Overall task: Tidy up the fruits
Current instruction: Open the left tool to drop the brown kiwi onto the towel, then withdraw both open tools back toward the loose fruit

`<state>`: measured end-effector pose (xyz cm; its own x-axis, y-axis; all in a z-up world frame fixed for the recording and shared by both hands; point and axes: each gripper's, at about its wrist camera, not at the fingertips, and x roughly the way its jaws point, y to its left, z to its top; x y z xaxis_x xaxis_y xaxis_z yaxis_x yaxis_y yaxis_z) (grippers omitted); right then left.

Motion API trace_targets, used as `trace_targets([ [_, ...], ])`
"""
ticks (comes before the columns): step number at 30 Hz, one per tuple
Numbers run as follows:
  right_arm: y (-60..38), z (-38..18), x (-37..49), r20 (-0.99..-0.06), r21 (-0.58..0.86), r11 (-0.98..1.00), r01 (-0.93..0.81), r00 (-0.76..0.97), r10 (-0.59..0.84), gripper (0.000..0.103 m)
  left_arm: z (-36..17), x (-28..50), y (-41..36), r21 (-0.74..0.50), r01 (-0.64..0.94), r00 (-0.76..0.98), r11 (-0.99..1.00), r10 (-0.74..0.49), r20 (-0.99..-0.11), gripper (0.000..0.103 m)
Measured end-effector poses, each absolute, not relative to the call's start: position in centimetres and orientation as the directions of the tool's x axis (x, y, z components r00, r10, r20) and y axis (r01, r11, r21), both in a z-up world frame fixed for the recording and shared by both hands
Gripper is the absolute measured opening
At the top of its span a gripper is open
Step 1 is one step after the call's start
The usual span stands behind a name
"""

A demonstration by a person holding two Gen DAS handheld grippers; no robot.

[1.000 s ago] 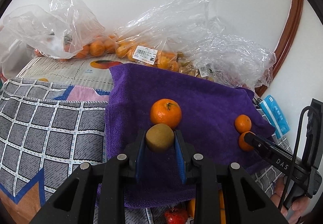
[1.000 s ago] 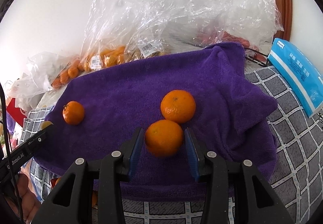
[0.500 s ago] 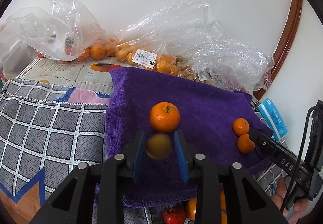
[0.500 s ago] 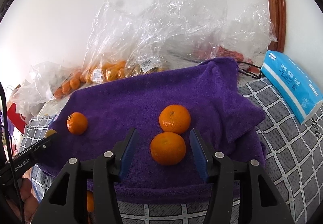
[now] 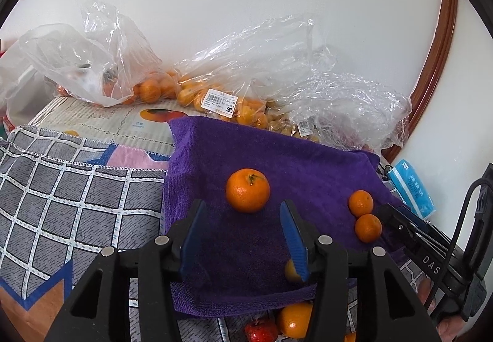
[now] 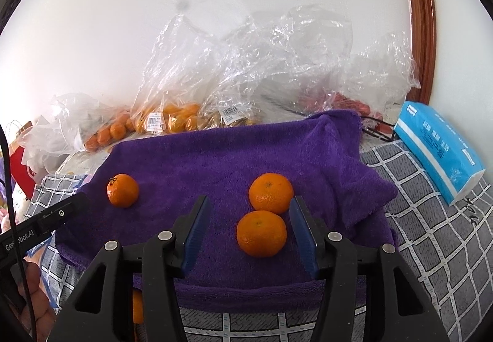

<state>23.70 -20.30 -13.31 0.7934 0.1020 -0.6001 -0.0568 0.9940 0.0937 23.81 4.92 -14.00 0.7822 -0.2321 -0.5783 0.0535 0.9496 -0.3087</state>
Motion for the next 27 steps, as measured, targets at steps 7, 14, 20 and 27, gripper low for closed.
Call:
trace_targets([
  [7,-19.9,-12.6,23.0,-0.566,0.074,0.996,-0.059,0.819,0.091,0.053,-13.2,23.3,4.6,-0.277,0.053,0.802,0.959,-0.207,-0.561,0.048],
  [14,-20.1,-11.0,22.8,-0.614,0.173,0.983,-0.054,0.775,0.150,0.052,-10.2,21.1,6.3,-0.332,0.052,0.849,0.942,-0.217,-0.482,0.048],
  [20,-18.9,-9.1,19.6,-0.604,0.144,0.988,-0.064,0.785,0.139,0.052,-8.5,18.8,7.5,-0.326,0.039,0.827,0.945,-0.214,-0.520,0.053],
  [27,-17.0,-9.6,17.0,-0.626,0.159,0.983,-0.093,0.760,0.173,0.052,-10.3,16.3,9.0,-0.291,0.005,0.769,0.957,-0.190,-0.611,0.054],
])
